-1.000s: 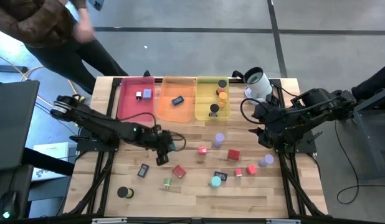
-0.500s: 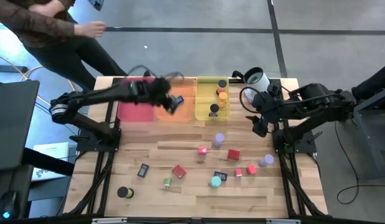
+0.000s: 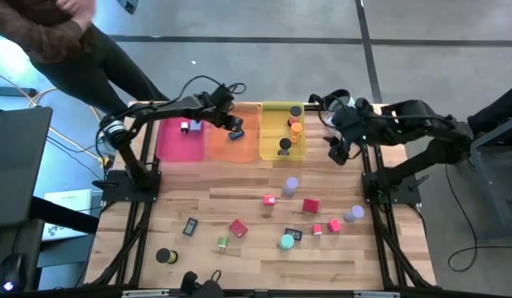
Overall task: Pick & Place Office items
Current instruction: Put the light blue digital clock into the orange bin
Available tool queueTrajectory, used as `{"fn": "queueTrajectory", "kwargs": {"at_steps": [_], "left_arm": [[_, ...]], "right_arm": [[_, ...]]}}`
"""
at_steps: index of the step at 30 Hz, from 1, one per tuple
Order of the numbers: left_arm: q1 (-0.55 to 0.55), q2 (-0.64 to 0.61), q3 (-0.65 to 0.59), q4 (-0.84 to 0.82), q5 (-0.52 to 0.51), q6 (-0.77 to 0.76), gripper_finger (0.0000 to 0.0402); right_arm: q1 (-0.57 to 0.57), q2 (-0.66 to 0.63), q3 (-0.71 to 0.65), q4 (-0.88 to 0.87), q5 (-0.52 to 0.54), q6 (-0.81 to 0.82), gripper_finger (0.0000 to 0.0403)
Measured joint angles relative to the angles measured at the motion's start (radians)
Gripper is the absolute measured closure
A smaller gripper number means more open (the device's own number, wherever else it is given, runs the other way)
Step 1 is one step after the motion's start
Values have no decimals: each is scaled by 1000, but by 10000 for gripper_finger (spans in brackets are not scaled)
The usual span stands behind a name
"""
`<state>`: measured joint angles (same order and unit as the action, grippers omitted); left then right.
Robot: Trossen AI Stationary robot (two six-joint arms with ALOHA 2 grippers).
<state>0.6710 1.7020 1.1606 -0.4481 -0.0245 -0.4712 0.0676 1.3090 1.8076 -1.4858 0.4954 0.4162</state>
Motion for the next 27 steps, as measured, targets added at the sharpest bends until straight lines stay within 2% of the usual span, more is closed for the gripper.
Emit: {"fn": "queueTrajectory", "kwargs": {"at_steps": [5, 14, 27], "left_arm": [[10, 44, 0, 28, -82, 45, 268], [17, 90, 2, 92, -87, 79, 268], [21, 123, 3, 103, -84, 75, 268]], "right_arm": [[-70, 5, 0, 29, -15, -68, 137], [-178, 7, 0, 88, -111, -180, 137], [-195, 8, 0, 87, -139, -215, 137]]}}
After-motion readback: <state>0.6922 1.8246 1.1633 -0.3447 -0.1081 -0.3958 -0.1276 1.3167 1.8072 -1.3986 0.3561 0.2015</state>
